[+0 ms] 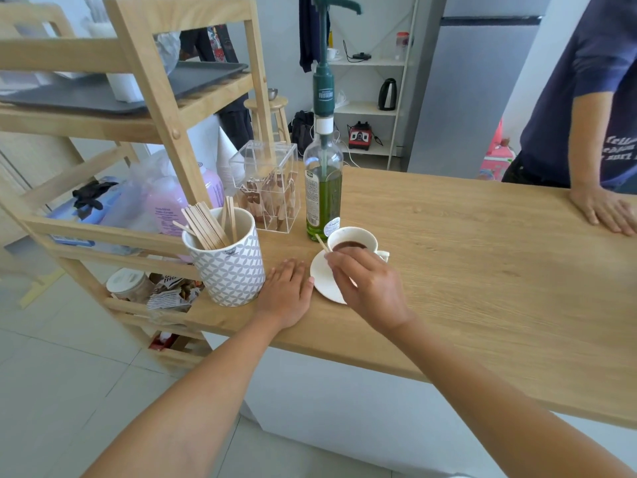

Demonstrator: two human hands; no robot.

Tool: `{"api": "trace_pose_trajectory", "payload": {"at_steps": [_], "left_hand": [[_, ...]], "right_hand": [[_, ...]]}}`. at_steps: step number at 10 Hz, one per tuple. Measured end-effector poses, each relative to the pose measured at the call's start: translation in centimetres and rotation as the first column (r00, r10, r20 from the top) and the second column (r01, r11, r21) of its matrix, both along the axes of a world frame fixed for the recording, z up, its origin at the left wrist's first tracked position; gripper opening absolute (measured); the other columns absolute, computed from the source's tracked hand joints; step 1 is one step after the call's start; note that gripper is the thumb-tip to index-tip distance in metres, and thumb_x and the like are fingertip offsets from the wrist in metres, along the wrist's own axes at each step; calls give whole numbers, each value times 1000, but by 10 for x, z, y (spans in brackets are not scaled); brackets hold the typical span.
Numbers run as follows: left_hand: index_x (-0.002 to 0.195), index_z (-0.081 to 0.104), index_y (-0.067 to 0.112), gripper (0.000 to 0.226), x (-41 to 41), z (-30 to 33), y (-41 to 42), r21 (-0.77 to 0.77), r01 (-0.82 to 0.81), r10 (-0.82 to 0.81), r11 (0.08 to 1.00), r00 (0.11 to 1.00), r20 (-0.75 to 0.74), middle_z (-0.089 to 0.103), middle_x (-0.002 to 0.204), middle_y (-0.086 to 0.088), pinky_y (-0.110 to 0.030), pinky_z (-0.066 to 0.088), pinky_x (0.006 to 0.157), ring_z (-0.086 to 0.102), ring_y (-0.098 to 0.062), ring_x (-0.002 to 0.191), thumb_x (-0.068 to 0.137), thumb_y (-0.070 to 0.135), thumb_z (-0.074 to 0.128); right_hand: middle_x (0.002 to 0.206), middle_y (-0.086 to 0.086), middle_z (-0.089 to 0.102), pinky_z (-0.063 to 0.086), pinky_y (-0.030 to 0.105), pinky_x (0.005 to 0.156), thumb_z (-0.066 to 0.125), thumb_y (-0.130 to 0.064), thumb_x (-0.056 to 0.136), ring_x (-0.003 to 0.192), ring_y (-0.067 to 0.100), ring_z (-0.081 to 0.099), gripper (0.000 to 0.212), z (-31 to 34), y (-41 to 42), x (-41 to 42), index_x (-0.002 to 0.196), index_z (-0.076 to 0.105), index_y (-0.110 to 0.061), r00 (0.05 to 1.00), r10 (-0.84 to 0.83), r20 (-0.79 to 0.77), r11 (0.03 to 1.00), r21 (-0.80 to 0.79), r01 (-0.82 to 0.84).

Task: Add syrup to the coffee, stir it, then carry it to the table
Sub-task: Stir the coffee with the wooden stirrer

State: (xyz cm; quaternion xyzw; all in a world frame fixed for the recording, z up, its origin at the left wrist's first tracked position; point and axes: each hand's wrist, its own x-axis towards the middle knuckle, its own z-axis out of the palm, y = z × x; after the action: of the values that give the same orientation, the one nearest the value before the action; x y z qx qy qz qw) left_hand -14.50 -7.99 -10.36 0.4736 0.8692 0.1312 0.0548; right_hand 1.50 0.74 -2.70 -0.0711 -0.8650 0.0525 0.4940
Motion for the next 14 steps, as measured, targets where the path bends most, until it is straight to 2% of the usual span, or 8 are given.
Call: {"api": "trace_pose_trajectory", "payload": {"at_steps": [2,4,6,8,10,11,13,14], "left_hand": [[152,18,16,59,0,2,0,-37,-5,5,999,1000,3,13,161,-4,-36,1,121,5,-18,148,101,45,15],[152,17,16,60,-1,0,1,-46,-5,6,999,1000,9,11,161,-4,-36,1,120,3,-18,148,100,46,14],[152,17,16,60,-2,-1,1,-44,-3,3,999,1000,8,11,161,-3,-35,0,120,3,-17,148,100,47,14],[152,20,15,59,-1,-1,1,-18,-4,4,1000,1000,1,15,161,-4,-36,2,120,6,-18,148,101,45,16],[152,20,16,59,-1,-2,1,-18,-7,6,1000,1000,-6,14,161,-4,-36,2,120,5,-18,148,101,45,15],[152,19,16,59,-1,-1,1,-24,-9,9,1000,1000,-9,13,161,-3,-35,0,119,5,-17,148,101,45,15],[152,19,16,60,0,-1,1,-30,-11,10,999,1000,-16,13,161,-3,-35,0,119,5,-17,148,101,46,14],[152,18,17,60,0,0,-1,-33,-9,8,999,1000,-12,12,161,-3,-35,0,120,4,-17,148,101,46,14]], "right_hand": [[92,11,66,52,40,55,47,-13,96,71,25,61,21,54,22,2,97,63,0,991,-119,-68,940,-329,91],[92,7,61,43,31,64,39,-15,100,72,18,51,21,64,52,-8,102,57,-4,969,-84,231,821,-535,198],[80,13,70,55,39,68,46,-13,98,73,27,64,21,67,56,-21,105,65,-6,956,-97,278,838,-494,229],[77,5,55,33,28,55,38,-14,97,68,24,49,24,79,63,-27,102,59,-5,872,-187,452,880,-318,354],[85,15,70,44,24,55,42,-13,96,73,25,61,26,89,64,-34,103,66,-6,904,-91,418,841,-454,295],[86,13,69,49,31,63,41,-13,94,80,30,63,25,92,69,-34,99,65,-8,864,-158,477,840,-396,372],[85,13,70,55,37,71,43,-14,93,75,27,61,27,98,65,-39,94,68,-4,878,-62,475,814,-485,320],[84,10,68,53,34,68,40,-13,95,74,26,60,29,100,67,-41,97,69,-6,861,-96,499,827,-442,348]]}}
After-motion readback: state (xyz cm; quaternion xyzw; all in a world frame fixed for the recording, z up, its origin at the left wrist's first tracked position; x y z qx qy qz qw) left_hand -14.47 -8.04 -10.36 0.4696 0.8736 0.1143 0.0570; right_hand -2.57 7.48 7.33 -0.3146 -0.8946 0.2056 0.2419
